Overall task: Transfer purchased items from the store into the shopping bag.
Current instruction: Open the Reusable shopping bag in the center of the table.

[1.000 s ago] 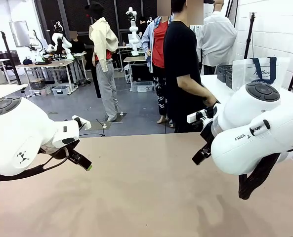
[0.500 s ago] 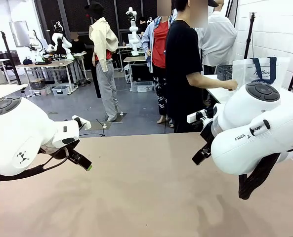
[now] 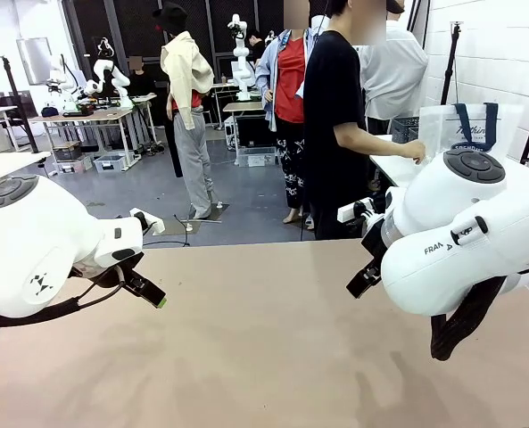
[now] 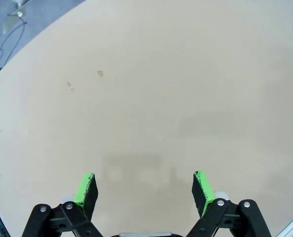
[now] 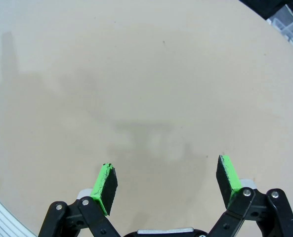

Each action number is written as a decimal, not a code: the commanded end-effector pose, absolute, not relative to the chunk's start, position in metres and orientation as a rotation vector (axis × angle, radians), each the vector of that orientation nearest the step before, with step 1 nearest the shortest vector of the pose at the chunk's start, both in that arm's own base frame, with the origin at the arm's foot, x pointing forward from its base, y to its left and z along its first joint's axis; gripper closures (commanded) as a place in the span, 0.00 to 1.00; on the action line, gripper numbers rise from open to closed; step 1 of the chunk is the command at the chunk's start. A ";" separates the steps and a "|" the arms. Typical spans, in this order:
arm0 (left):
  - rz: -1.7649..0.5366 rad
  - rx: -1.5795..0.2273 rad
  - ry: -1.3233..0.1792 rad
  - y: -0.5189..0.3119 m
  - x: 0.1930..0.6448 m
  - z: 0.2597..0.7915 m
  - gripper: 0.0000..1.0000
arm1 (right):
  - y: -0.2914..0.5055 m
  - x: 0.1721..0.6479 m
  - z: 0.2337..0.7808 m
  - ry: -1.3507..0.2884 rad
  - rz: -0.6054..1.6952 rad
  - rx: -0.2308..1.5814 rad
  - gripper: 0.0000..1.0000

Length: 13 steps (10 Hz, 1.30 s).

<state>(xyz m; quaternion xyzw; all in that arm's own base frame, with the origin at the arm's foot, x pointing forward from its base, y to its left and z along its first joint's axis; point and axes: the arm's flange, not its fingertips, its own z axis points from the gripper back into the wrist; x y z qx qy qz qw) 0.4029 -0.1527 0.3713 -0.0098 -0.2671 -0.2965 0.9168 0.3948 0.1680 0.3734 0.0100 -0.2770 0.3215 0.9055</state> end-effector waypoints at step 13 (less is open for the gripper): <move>-0.606 -0.021 -0.550 -0.151 0.403 0.371 0.00 | 0.168 0.395 0.373 -0.572 0.664 0.021 0.00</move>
